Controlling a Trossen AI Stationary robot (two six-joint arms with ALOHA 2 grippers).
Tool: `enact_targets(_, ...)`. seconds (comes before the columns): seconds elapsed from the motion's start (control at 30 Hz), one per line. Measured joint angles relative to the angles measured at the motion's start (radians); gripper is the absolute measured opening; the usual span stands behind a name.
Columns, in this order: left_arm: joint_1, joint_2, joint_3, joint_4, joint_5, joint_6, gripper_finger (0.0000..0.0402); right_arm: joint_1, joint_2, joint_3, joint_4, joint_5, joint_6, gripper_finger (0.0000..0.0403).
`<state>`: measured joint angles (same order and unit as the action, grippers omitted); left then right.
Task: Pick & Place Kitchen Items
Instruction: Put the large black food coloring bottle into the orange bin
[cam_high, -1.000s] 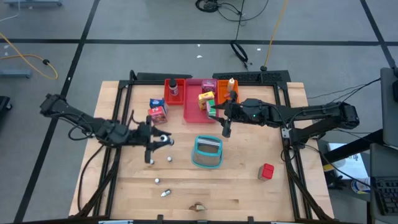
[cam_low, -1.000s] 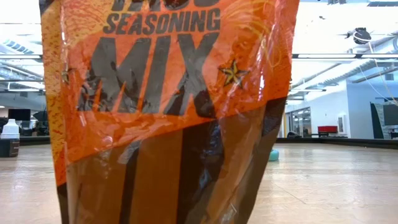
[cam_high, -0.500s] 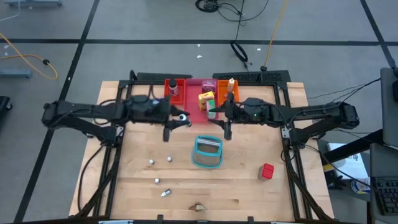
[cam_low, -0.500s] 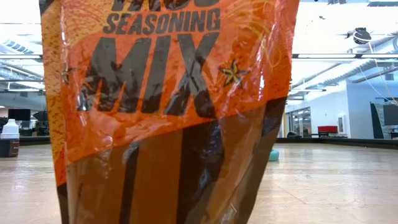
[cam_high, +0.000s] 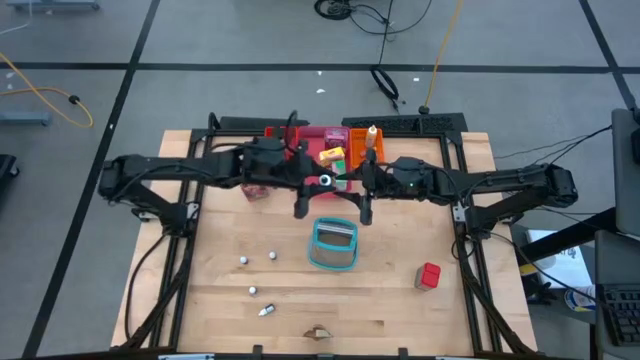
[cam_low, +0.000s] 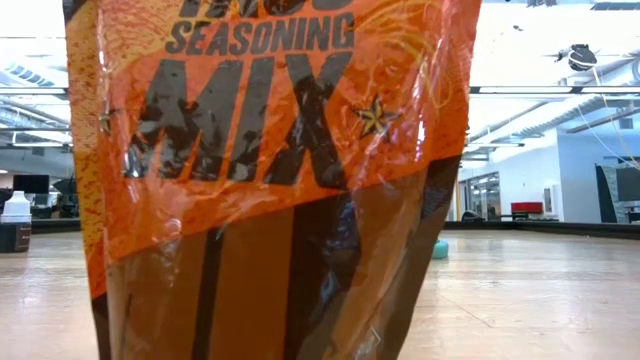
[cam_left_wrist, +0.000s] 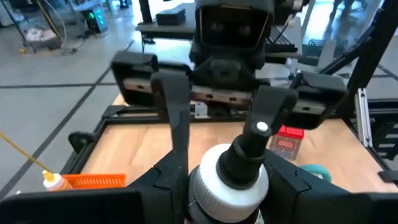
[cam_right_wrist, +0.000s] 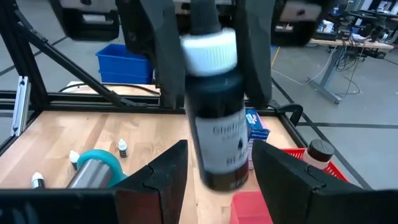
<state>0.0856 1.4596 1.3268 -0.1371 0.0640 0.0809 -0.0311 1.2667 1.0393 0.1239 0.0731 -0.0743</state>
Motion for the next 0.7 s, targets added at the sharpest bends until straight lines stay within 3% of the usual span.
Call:
enact_targets(0.53,0.0,0.046,0.037,0.019,0.029,0.011,0.0141,0.0,0.066,0.0,0.125,-0.044,-0.08,0.0171)
enact_targets(0.7,0.0,0.047,0.036,0.02,0.044,0.011,0.0143,-0.001,0.076,0.0,0.137,-0.047,-0.086,0.0146)
